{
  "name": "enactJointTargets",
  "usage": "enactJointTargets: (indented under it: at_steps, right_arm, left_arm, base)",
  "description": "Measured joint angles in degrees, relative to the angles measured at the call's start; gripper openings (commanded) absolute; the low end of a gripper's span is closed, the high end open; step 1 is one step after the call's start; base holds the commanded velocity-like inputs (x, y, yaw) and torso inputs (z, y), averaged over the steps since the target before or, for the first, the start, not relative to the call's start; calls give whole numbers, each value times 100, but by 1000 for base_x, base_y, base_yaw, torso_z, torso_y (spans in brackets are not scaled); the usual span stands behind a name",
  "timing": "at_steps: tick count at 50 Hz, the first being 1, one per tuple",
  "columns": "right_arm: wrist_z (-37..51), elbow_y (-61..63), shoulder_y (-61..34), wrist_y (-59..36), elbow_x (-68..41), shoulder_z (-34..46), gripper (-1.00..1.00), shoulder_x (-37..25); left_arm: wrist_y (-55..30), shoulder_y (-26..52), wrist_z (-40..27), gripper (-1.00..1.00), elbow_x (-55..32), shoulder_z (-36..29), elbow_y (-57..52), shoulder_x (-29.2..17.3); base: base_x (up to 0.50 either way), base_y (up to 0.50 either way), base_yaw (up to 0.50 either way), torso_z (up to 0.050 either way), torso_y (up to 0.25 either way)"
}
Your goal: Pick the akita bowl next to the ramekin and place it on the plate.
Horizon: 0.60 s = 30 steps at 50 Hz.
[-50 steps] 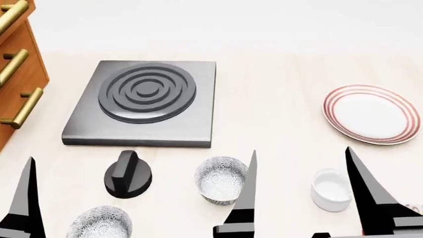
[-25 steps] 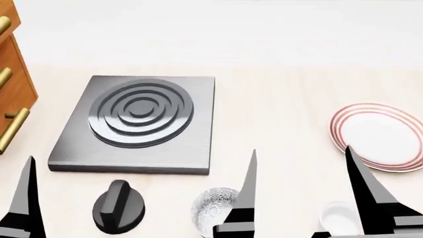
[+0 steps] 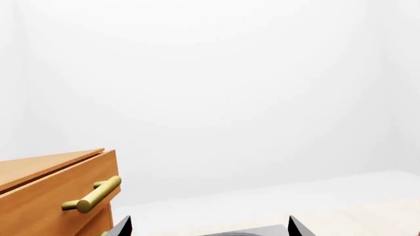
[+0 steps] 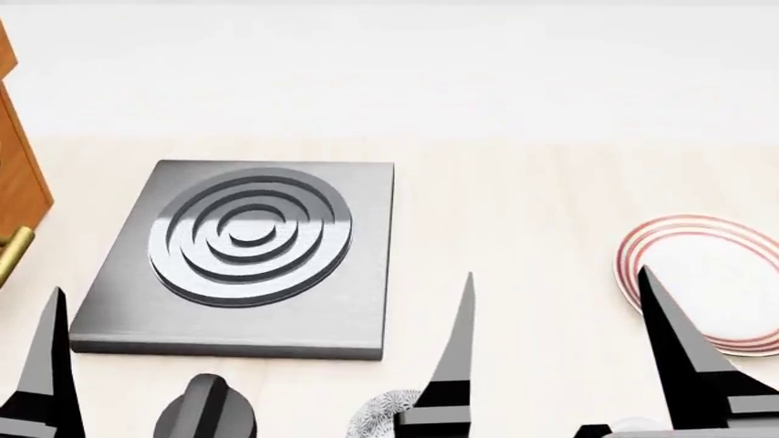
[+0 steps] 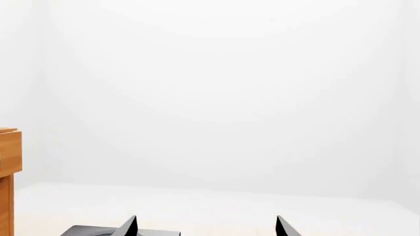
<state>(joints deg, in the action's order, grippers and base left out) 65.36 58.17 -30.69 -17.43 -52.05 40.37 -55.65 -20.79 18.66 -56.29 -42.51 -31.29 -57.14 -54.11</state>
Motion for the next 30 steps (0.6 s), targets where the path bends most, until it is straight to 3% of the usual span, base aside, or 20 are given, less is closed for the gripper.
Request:
enactJointTargets:
  at_steps: [13, 30]
  right_arm:
    - [50, 15, -40, 25, -5, 38, 100, -38]
    - [211, 7, -112, 1, -34, 82, 100, -86]
  left_arm:
    - [23, 13, -30, 100, -2, -33, -11, -24]
    - [79, 26, -54, 100, 10, -64, 48, -38]
  base:
    - [229, 0, 0, 0, 0]
    - [0, 0, 0, 0, 0]
